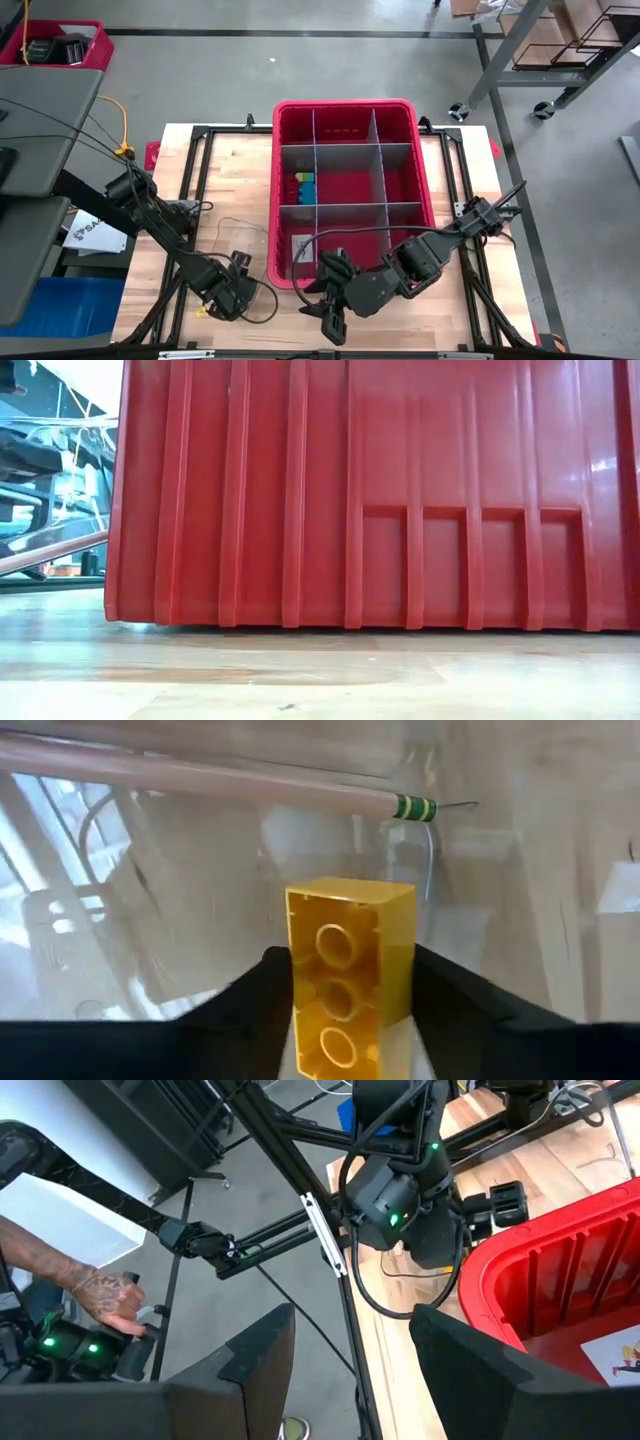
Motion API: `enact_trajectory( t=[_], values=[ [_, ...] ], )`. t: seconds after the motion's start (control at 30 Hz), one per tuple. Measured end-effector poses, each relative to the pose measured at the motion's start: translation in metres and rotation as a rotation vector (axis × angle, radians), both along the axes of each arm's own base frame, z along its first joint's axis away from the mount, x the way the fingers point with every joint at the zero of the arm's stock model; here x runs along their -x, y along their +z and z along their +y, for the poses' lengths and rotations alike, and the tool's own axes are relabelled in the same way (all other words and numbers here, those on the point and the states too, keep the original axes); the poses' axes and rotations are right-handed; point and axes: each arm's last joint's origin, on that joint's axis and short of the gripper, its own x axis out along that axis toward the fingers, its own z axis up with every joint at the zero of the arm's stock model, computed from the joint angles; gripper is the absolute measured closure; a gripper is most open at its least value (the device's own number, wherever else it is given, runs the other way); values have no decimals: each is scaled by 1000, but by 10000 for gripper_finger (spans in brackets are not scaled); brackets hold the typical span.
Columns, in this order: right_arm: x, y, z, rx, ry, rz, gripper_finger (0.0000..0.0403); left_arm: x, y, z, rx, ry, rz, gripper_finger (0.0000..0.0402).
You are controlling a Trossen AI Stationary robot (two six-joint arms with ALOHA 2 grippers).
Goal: Sort blocks
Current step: Put the yellow block into the bin
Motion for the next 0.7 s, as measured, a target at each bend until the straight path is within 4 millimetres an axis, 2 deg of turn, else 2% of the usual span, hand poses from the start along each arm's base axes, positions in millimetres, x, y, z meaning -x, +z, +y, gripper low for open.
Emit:
enact_trajectory(
  t=[0.07, 0.13, 0.17, 0.2, 0.47, 0.7],
  values=[
    [0, 0, 0, 0, 0, 0, 206, 0, 0, 1, -4, -11, 3, 267],
    [1, 0, 1, -2, 1, 0, 206, 1, 4, 1, 3, -9, 3, 282],
    [1, 0, 1, -2, 2, 0, 206, 1, 7, 1, 11, -6, 2, 320],
    [1, 0, 1, -3, 1, 0, 206, 1, 12, 2, 21, -6, -9, 334],
    [1, 0, 2, -1, 7, -5, 206, 12, 62, 13, 70, 18, -23, 333],
    [-1, 6, 4, -16, 52, -58, 206, 25, 117, 26, 189, 36, -95, 333]
  ],
)
